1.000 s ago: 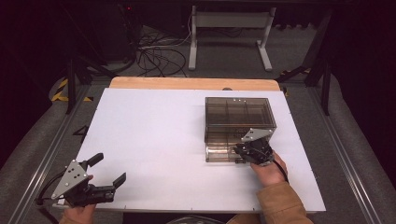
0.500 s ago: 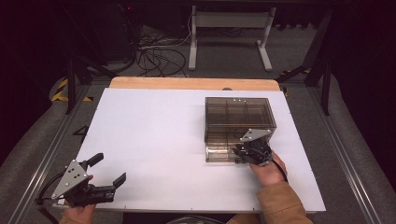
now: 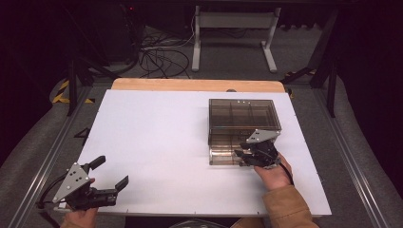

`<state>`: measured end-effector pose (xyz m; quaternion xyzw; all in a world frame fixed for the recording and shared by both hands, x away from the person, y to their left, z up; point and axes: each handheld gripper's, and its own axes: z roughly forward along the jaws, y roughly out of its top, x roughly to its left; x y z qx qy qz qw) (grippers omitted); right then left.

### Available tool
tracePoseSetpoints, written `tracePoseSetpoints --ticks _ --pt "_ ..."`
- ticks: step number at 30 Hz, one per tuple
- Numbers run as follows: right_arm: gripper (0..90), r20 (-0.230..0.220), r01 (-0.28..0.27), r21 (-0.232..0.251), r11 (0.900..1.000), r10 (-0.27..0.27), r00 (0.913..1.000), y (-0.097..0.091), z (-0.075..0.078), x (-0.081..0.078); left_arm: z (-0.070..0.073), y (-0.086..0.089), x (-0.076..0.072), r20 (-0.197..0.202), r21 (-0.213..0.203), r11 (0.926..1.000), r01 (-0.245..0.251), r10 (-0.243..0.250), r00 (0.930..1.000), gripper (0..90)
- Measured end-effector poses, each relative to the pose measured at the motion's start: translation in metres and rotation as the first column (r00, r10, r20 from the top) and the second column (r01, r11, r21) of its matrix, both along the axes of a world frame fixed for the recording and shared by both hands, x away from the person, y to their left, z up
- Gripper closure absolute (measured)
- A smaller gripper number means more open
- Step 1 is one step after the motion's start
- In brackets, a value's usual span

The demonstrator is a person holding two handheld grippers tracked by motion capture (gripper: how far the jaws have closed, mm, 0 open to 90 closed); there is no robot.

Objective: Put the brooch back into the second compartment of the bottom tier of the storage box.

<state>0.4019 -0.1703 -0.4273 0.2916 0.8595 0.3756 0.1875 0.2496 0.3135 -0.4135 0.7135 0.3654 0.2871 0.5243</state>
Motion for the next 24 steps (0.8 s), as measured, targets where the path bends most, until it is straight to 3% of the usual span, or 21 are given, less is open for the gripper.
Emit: tracePoseSetpoints --ticks 4,13,24 --pt "51.9 0.028 -0.023 0.017 0.9996 0.022 0.9994 0.000 0.007 -0.005 0.000 0.000 0.000 0.000 -0.003 1.0000 0.001 -0.001 1.0000 1.6" --pt "40.5 0.082 -0.042 0.059 0.9974 0.037 0.9960 -0.001 0.017 -0.016 0.000 -0.001 0.002 -0.004 0.001 1.0000 0.004 -0.004 1.0000 1.6" --pt "17.2 0.158 -0.101 0.146 0.9841 0.077 0.9845 -0.004 0.028 -0.028 -0.001 -0.001 0.002 -0.006 0.000 1.0000 0.006 -0.006 1.0000 1.6"
